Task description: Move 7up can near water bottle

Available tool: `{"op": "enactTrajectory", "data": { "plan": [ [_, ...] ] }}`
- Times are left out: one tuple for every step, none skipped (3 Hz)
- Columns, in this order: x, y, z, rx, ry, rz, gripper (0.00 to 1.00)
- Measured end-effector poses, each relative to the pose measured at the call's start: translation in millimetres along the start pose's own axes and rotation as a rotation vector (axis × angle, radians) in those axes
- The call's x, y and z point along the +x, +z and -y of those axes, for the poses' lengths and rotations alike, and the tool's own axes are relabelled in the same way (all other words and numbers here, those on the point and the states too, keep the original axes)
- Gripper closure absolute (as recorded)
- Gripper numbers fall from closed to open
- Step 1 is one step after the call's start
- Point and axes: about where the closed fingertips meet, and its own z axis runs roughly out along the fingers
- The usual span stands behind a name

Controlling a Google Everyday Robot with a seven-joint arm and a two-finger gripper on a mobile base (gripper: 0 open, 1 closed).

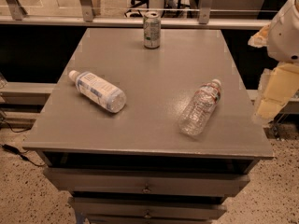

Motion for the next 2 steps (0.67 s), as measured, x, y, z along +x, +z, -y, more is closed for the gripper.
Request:
{"op": "enactTrajectory", "data": {
  "plan": [
    [0, 1, 3, 0.006, 0.005, 0.007, 0.0],
    [-5, 16, 40, 0.061, 0.051, 0.081, 0.0]
  ]
}}
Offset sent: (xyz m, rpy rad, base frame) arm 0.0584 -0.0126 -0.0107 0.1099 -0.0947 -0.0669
